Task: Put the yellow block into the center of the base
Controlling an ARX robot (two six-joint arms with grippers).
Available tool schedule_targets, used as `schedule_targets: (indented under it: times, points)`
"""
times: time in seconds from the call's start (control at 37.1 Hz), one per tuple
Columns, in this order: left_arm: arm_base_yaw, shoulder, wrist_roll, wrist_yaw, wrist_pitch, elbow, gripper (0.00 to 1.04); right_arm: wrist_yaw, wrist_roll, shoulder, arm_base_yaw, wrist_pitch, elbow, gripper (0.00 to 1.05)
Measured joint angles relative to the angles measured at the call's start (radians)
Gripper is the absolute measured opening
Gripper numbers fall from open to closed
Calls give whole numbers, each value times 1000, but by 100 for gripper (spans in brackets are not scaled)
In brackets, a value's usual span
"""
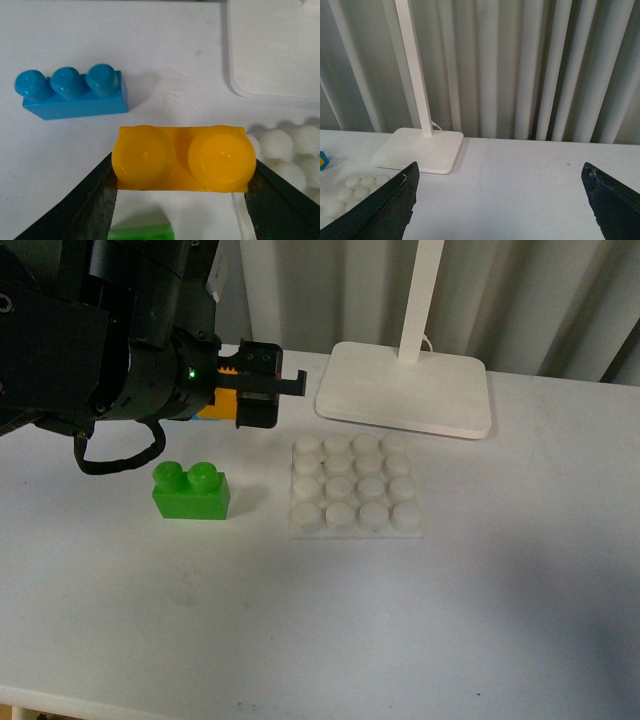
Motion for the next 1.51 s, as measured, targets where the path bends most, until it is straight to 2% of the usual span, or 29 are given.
schedule_targets:
  times: [0.35,0.59,1.0,1.51]
  points:
    - [-175,-50,-70,-43,-27,-50,65,0,0,0,0,0,0,95]
    - [-259,-24,-111,-59,-54,-28,65,0,0,0,0,0,0,95]
    - [-284,92,-164,-104,-114,76,65,0,0,0,0,0,0,95]
    - [-298,134,-195,-109,-134,113,65,0,0,0,0,0,0,95]
